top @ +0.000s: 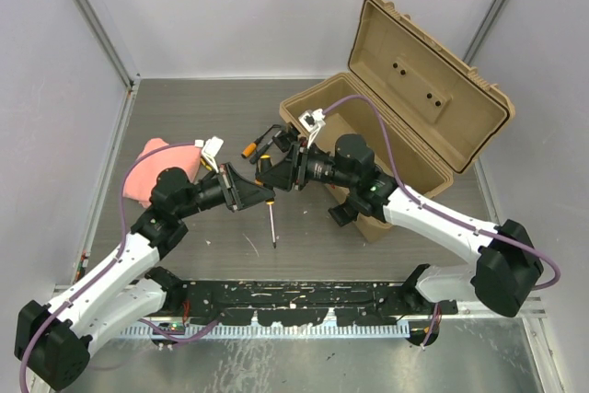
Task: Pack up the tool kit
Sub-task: Place the screwdriver in the toolbox.
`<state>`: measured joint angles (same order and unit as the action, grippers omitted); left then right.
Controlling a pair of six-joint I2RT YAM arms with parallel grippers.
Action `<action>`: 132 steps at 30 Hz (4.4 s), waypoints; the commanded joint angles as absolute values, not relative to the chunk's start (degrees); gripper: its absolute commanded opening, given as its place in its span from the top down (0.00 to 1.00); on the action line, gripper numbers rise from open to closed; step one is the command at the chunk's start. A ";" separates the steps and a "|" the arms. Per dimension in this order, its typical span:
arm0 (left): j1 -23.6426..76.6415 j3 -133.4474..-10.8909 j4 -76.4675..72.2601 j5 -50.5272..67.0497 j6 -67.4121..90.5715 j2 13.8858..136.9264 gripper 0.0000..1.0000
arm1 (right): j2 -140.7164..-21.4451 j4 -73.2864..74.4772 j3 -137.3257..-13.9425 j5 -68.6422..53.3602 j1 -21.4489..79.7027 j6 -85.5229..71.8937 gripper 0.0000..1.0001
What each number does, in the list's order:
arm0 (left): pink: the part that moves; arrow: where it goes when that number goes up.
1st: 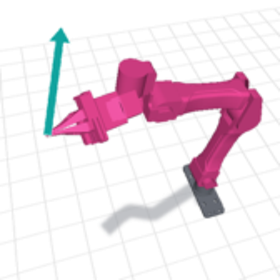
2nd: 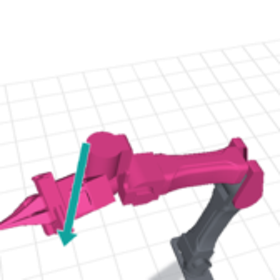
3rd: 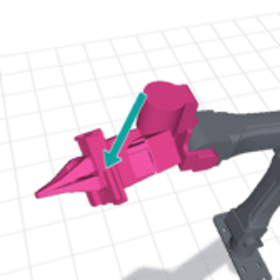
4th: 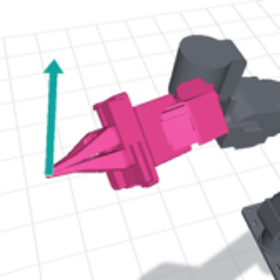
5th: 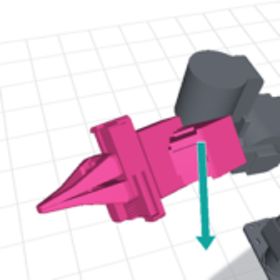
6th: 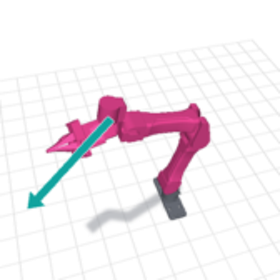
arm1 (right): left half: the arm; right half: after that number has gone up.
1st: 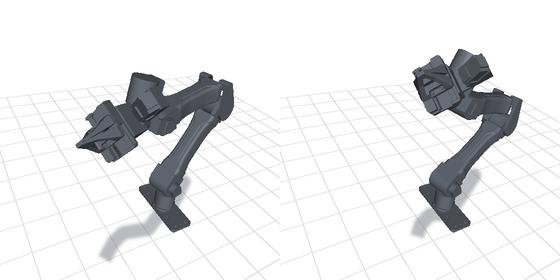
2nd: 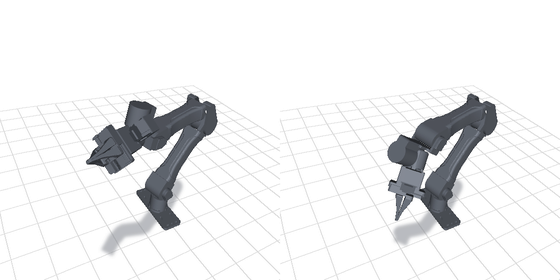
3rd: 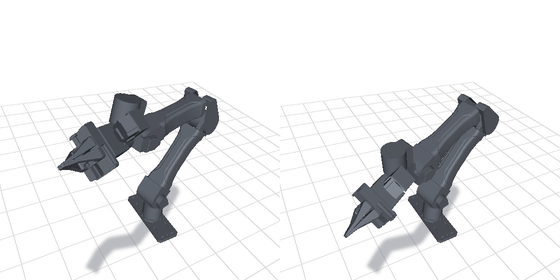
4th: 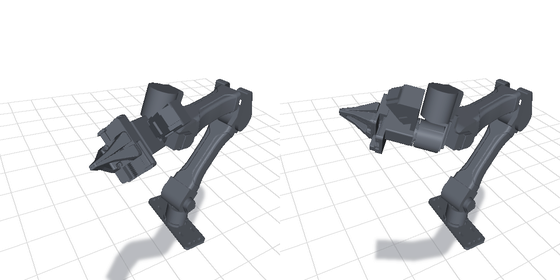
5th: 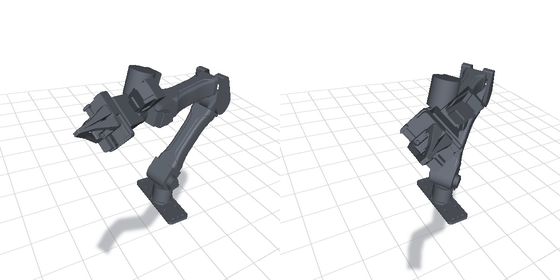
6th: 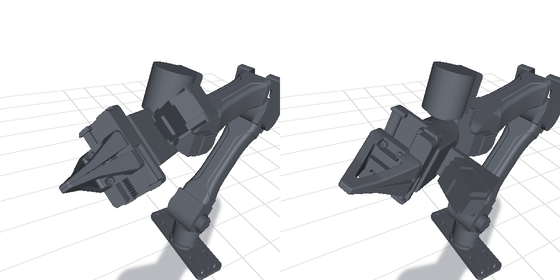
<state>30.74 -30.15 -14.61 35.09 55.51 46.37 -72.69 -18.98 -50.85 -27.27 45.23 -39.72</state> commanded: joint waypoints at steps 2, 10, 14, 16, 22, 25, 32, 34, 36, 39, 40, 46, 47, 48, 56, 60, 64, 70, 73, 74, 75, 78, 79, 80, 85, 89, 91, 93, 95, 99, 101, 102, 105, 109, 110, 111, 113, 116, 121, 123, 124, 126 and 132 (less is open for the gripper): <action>31.10 -31.39 -20.23 36.63 55.94 45.00 1.00 | -71.72 -25.18 -51.90 -24.81 45.70 -41.17 0.74; 31.12 -33.25 -14.40 35.99 52.56 44.90 0.65 | -69.61 -22.48 -52.35 -21.97 45.70 -37.21 0.99; 31.11 -34.52 -9.19 35.16 49.31 43.72 0.51 | -68.77 -19.17 -53.00 -20.75 45.78 -34.54 0.99; 31.06 -35.83 -3.08 33.99 46.29 42.80 0.36 | -68.33 -16.23 -53.97 -19.75 45.79 -32.16 0.99; 31.03 -40.63 15.01 22.86 36.67 37.51 0.02 | -65.87 -2.77 -59.89 -10.63 45.79 -18.25 0.99; 31.03 -42.93 22.14 13.83 32.87 35.23 0.02 | -64.48 1.79 -62.42 -6.86 45.80 -13.06 0.99; 31.07 -49.98 38.20 -2.89 28.03 35.04 0.02 | -63.02 7.45 -67.66 0.65 45.78 -5.36 0.99; 31.03 -50.07 39.50 -6.29 26.91 34.41 0.02 | -62.94 8.75 -69.49 2.38 45.79 -3.53 0.99; 31.03 -49.52 39.56 -9.07 26.06 33.56 0.02 | -62.97 9.84 -70.81 5.37 45.83 -1.79 0.99; 31.03 -48.56 39.48 -11.64 25.07 32.32 0.02 | -62.67 11.39 -72.21 8.94 45.79 1.49 0.99; 31.03 -48.21 39.48 -12.30 24.81 32.01 0.02 | -62.68 12.06 -72.77 10.15 45.79 2.63 0.99; 30.98 -45.20 38.37 -13.86 23.07 30.95 0.02 | -63.60 17.16 -75.45 18.22 45.84 8.00 0.99; 31.02 -44.71 38.18 -13.95 23.00 30.94 0.02 | -63.69 17.48 -75.55 19.39 45.80 8.77 0.99; 31.02 -44.25 38.04 -13.96 22.90 31.00 0.02 | -64.01 17.87 -75.66 20.28 45.79 9.72 0.99; 31.01 -43.70 38.84 -14.30 21.12 32.20 0.02 | -71.11 28.68 -82.47 29.51 44.24 11.63 0.99; 31.07 -43.69 39.57 -15.55 21.33 30.99 0.02 | -73.35 31.78 -82.80 28.46 43.19 11.32 0.99; 31.03 -48.05 44.34 -16.55 21.21 30.92 0.02 | -75.39 33.73 -81.18 31.93 42.05 13.65 1.00; 31.03 -41.45 38.39 -15.55 24.73 27.10 0.02 | -78.95 33.50 -77.92 30.19 35.84 14.16 0.99; 31.03 -40.84 37.84 -13.67 25.04 26.74 0.02 | -81.59 31.87 -75.89 29.41 32.87 14.68 0.99; 31.03 -41.05 38.05 -13.41 24.74 27.12 0.02 | -82.61 31.25 -75.31 29.29 32.09 14.83 0.99; 31.03 -41.20 38.40 -13.20 24.70 27.41 0.02 | -83.67 30.66 -74.99 29.21 31.36 14.85 0.99; 31.03 -41.14 38.64 -12.85 25.04 28.35 0.02 | -87.20 30.34 -75.88 30.62 30.19 14.52 0.99; 31.03 -41.13 38.59 -12.80 25.05 28.56 0.02 | -87.76 30.40 -76.35 31.06 30.11 14.24 0.99; 31.03 -41.14 38.66 -12.88 25.13 28.68 0.02 | -87.95 30.07 -76.59 30.92 30.09 14.08 0.99; 31.03 -41.12 39.25 -14.38 25.39 28.67 0.02 | -88.52 24.24 -73.73 29.82 29.84 16.52 0.98; 31.05 -41.05 39.32 -15.55 25.71 28.76 0.02 | -91.65 23.18 -73.86 29.89 29.69 17.26 0.98; 31.03 -41.04 39.29 -16.01 25.74 28.89 0.02 | -93.33 22.54 -74.08 30.01 29.49 17.73 0.97; 31.03 -41.13 39.50 -16.11 25.83 29.11 0.02 | -95.05 21.99 -74.72 29.97 29.12 18.11 0.96; 31.03 -41.13 39.63 -16.42 25.92 29.20 0.02 | -97.09 21.87 -76.26 30.03 28.81 18.35 0.96; 31.03 -41.18 39.99 -17.23 26.10 29.03 0.02 | -101.27 21.71 -78.42 30.19 27.86 18.76 0.94; 31.03 -41.21 40.09 -17.55 26.20 28.98 0.02 | -103.15 21.78 -79.24 30.20 27.42 18.89 0.93; 31.03 -41.22 40.10 -17.70 26.21 28.94 0.02 | -104.16 21.92 -79.80 30.09 27.23 18.90 0.92; 31.07 -41.22 40.08 -17.74 26.21 29.26 0.02 | -106.79 22.40 -81.49 30.23 26.84 18.76 0.88; 31.03 -41.39 40.23 -17.60 26.26 29.93 0.02 | -108.99 22.22 -82.32 29.32 26.29 18.64 0.85; 31.03 -41.40 40.32 -17.44 26.28 30.13 0.02 | -109.39 21.93 -82.21 29.31 26.20 18.90 0.84; 31.03 -41.40 40.26 -17.22 26.27 30.21 0.02 | -109.77 21.75 -82.13 29.27 26.09 19.27 0.83; 31.00 -41.35 40.28 -17.00 26.29 30.28 0.02 | -110.52 21.27 -81.97 29.39 25.66 19.84 0.81; 31.03 -41.31 40.21 -16.72 26.28 30.32 0.02 | -110.59 20.92 -81.91 28.24 25.09 19.46 0.77; 31.03 -41.31 40.09 -16.39 26.32 30.55 0.02 | -109.72 20.90 -81.12 26.84 24.54 19.15 0.74; 31.03 -41.26 40.19 -16.44 26.28 30.66 0.02 | -109.40 20.92 -80.68 26.26 24.38 19.20 0.74; 31.04 -41.28 40.29 -16.44 26.28 30.75 0.02 | -109.22 20.90 -80.61 25.76 24.24 19.12 0.74; 31.03 -41.28 40.22 -16.56 26.28 30.83 0.02 | -109.09 20.92 -80.35 24.95 24.17 18.92 0.75; 31.03 -41.40 40.39 -16.57 26.28 31.03 0.02 | -108.92 20.91 -80.34 24.27 24.04 17.92 0.72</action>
<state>30.89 -40.66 41.87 -16.29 26.13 30.89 -111.59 23.55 -79.53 24.93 24.25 18.63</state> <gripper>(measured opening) 0.981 0.399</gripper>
